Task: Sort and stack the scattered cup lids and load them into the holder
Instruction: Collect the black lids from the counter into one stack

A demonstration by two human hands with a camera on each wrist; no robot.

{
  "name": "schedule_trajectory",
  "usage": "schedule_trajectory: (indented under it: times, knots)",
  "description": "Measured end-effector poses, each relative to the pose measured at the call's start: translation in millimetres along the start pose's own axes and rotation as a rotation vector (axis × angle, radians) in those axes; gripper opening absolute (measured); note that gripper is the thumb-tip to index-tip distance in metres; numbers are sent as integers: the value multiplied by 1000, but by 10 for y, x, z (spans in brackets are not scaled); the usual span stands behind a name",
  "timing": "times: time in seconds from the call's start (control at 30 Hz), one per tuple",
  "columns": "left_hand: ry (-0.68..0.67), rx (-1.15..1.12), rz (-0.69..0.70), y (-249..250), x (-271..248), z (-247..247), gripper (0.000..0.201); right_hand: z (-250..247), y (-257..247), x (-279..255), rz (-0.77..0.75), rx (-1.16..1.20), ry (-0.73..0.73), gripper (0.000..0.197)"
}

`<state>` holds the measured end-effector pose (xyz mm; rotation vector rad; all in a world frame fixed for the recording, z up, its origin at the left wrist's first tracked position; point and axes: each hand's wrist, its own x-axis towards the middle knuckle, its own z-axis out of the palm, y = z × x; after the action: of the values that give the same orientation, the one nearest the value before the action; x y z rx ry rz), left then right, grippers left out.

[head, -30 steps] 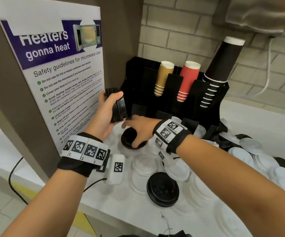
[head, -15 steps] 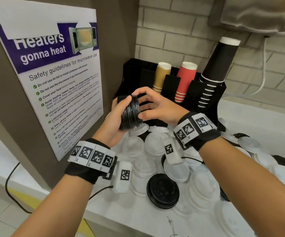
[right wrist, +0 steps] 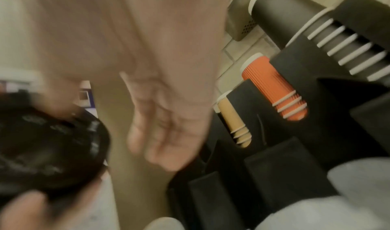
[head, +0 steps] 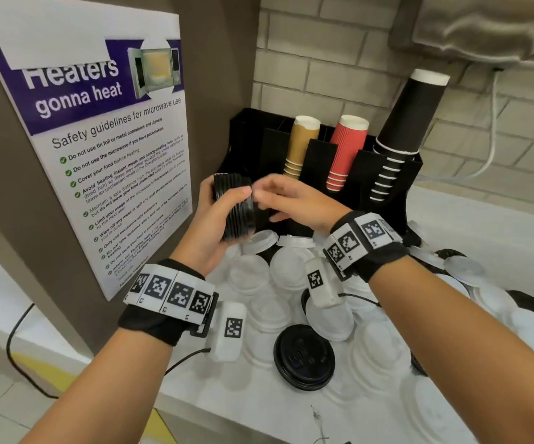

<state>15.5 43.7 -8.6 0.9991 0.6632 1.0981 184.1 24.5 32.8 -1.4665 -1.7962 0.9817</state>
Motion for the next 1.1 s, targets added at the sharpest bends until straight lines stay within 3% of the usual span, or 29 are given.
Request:
schedule_trajectory:
  times: [0.07, 0.13, 0.2, 0.3, 0.47, 0.63, 0.87, 1.1]
  knots:
    - [26, -12, 16, 26, 14, -46, 42, -23, 117, 120, 123, -529, -83, 29]
    - [26, -23, 17, 47, 15, -86, 43, 52, 243, 208, 269, -1049, -296, 33]
    - [17, -13, 24, 61, 0, -109, 49, 166, 340, 256, 364, -1325, -469, 37]
    - [5, -4, 27, 63, -17, -131, 56, 257, 388, 291, 420, -1361, -521, 41]
    - [30, 9, 23, 61, -14, -195, 50, 250, 343, 357, 368, -1178, -496, 51]
    - [36, 13, 27, 75, 13, -259, 49, 257, 353, 465, 376, -1195, -524, 37]
    - [19, 15, 26, 80, 49, -235, 50, 312, 569, 596, 423, -1127, -483, 91]
    - [20, 3, 11, 72, 98, -233, 53, 287, 667, 657, 401, -1273, -503, 92]
